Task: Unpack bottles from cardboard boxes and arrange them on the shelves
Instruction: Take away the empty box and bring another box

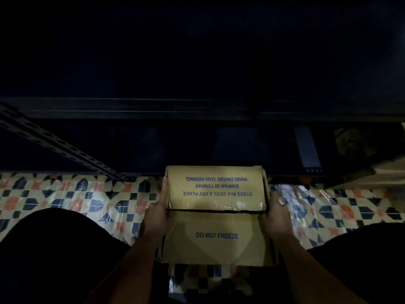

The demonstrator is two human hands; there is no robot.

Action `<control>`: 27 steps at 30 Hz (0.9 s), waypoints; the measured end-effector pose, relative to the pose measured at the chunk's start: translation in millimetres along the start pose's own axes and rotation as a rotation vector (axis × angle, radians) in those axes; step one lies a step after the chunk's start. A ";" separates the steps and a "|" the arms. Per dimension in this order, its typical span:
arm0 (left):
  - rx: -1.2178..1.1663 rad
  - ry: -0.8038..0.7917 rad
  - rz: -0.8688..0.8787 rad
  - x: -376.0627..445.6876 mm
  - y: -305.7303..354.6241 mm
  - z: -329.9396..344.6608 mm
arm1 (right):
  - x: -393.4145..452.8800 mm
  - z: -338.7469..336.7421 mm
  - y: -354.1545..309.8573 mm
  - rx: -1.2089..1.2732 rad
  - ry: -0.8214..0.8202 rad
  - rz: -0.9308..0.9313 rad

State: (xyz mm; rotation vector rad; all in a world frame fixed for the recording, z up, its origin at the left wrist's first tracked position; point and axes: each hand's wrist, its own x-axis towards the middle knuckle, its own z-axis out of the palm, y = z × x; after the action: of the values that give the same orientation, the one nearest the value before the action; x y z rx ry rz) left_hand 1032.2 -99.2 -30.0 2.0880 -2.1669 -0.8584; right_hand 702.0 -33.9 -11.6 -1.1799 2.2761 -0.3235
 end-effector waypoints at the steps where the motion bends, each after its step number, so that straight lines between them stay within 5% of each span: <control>1: 0.032 0.017 -0.007 0.6 -1.1 3.1 | 0.7 2.8 1.9 -0.007 0.007 -0.003; 12: 0.016 0.010 0.113 -19.1 14.9 -8.8 | -10.9 14.0 -13.1 -0.060 0.129 0.102; 17: -0.029 0.250 0.307 -22.8 19.9 -16.0 | -32.0 8.9 -29.8 -0.309 0.274 -0.234; 22: 0.259 0.144 0.452 -22.4 53.2 -6.6 | -53.8 22.6 -45.1 -0.347 0.173 -0.711; 27: 0.479 0.097 0.385 -14.7 55.3 14.7 | -61.0 45.0 -40.0 -0.371 -0.031 -0.744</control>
State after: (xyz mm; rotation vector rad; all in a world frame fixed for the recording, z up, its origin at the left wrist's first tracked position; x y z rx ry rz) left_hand 977.4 -82.3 -15.8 1.7018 -2.7893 -0.2131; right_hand 783.0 -6.3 -8.7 -2.1906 1.8286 -0.1449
